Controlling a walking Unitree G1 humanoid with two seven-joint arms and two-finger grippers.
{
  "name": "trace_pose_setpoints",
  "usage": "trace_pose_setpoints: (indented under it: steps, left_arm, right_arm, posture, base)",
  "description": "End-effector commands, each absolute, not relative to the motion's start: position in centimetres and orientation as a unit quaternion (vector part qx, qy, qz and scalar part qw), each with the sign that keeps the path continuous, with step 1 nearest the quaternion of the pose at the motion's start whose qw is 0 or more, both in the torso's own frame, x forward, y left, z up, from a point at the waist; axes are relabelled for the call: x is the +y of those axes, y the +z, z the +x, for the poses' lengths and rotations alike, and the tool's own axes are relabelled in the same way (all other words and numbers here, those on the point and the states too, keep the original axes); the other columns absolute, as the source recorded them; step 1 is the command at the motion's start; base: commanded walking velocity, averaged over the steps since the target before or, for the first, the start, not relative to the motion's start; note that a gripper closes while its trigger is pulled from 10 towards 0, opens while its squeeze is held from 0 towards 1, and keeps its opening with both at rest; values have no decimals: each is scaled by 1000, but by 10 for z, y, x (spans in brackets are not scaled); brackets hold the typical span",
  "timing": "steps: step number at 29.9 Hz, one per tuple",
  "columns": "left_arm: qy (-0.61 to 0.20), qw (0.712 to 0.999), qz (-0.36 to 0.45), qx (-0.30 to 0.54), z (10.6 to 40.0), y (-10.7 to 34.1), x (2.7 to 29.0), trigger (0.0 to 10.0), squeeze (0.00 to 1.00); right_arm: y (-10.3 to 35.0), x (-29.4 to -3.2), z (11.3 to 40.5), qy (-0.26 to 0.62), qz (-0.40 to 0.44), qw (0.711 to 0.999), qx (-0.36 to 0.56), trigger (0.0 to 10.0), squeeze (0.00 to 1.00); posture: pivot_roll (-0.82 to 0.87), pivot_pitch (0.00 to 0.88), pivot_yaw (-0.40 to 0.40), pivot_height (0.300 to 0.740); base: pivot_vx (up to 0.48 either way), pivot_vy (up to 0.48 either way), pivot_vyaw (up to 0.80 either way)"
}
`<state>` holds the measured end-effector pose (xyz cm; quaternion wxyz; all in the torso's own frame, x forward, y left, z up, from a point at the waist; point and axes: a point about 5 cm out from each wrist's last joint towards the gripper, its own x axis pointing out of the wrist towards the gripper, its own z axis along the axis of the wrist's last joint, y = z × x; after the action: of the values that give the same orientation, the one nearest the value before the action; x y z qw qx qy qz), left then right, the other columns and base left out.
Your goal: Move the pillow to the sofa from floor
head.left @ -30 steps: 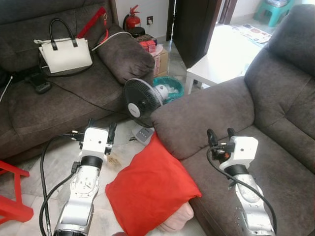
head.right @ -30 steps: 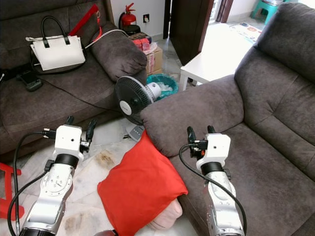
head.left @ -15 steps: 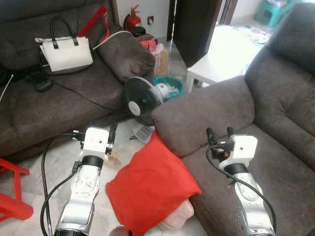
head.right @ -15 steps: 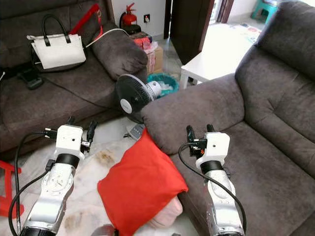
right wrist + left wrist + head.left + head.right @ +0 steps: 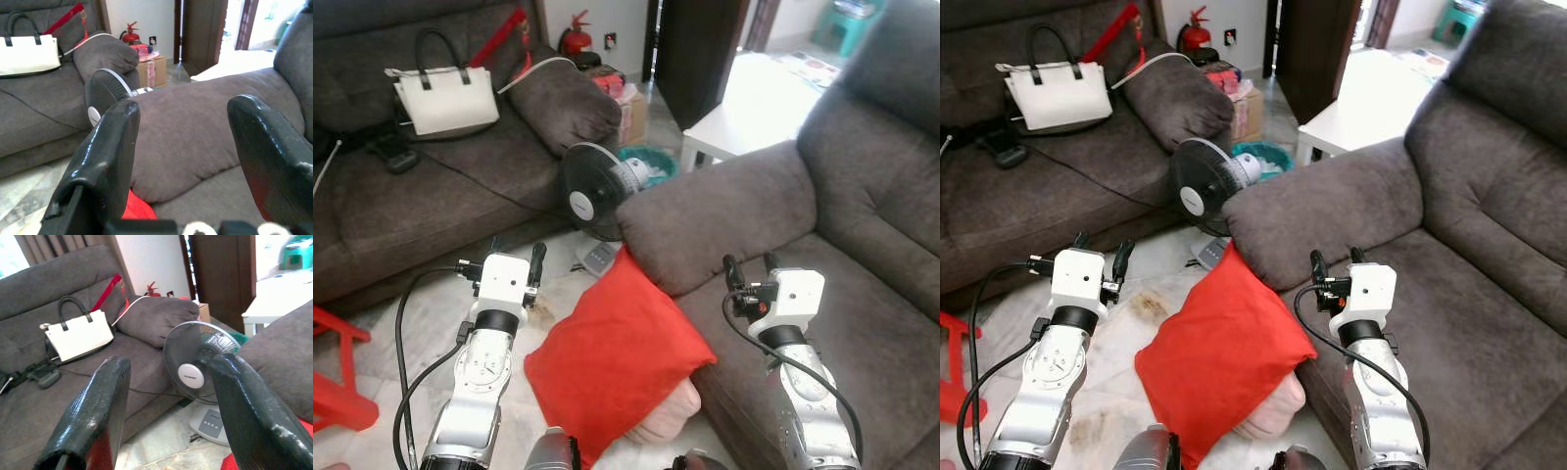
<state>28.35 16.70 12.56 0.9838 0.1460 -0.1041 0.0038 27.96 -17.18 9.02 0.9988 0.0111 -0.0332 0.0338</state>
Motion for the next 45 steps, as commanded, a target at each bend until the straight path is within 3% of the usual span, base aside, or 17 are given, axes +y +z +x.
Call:
trace_pose_setpoints:
  steps: [1, 6, 23, 37, 45]
  left_arm:
    - [3, 985, 145, -97, 284, 123, 167, 10000, 0]
    - [4, 985, 145, -96, 284, 123, 167, 10000, 0]
    - [4, 985, 145, -95, 284, 122, 167, 10000, 0]
    - [2, 985, 145, -93, 284, 121, 166, 10000, 0]
    - [-2, 985, 144, -91, 284, 120, 165, 10000, 0]
  right_arm:
    - [89, -170, 280, 40, 6, 999, -26, 10000, 0]
    - [89, -168, 280, 46, 2, 999, -27, 10000, 0]
    - [90, -166, 279, 57, -10, 998, -35, 10000, 0]
    - [88, -165, 278, 61, -11, 998, -31, 10000, 0]
    - [88, -167, 279, 54, -6, 998, -29, 10000, 0]
  posture:
    - [146, 109, -21, 665]
    - [145, 109, -22, 630]
    - [145, 113, -22, 630]
    - [143, 112, -21, 630]
    - [142, 110, -22, 630]
  base:
    - [0, 0, 0]
    - [0, 0, 0]
    - [0, 0, 0]
    - [0, 0, 780]
    - [0, 0, 0]
